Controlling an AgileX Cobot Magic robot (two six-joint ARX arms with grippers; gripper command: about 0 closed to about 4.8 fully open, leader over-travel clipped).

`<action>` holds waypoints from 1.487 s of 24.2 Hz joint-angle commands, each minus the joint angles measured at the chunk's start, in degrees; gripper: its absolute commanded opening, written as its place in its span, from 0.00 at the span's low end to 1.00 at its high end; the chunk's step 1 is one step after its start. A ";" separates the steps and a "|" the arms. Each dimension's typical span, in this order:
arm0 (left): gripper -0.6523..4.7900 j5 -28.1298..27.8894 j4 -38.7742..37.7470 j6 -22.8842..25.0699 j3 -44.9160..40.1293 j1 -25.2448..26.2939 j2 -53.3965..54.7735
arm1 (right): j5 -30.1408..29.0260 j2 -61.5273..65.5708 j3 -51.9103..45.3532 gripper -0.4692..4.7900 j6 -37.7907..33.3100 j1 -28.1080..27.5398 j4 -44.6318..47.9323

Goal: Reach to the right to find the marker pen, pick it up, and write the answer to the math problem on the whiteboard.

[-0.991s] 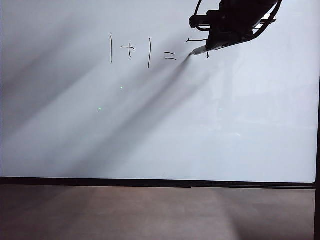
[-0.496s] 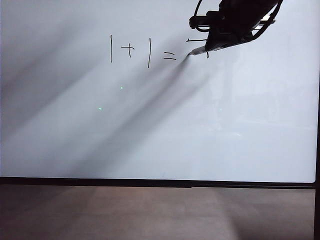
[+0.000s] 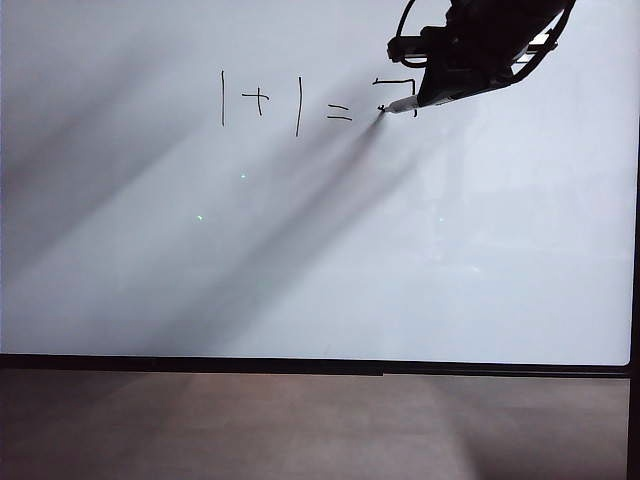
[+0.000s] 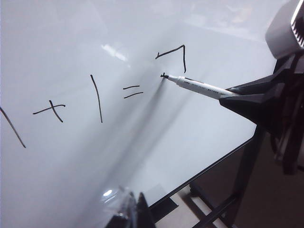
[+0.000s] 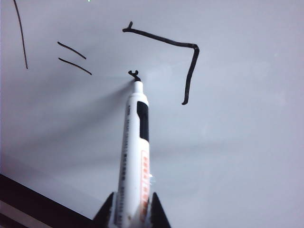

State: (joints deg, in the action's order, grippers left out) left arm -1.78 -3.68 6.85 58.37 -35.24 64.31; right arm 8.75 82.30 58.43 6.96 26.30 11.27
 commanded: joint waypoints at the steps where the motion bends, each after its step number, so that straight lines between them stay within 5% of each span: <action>1: 0.11 -0.20 0.55 0.24 0.13 0.00 -0.17 | 3.37 -0.26 0.39 0.08 -0.28 -0.48 0.98; 36: 0.11 -0.17 -0.52 0.22 0.13 0.00 -0.22 | 10.73 -1.57 0.37 0.08 0.35 -0.48 -1.20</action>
State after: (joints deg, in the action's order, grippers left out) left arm -1.80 -4.56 6.85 58.37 -35.24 64.31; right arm 15.73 80.95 58.39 7.62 26.37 7.94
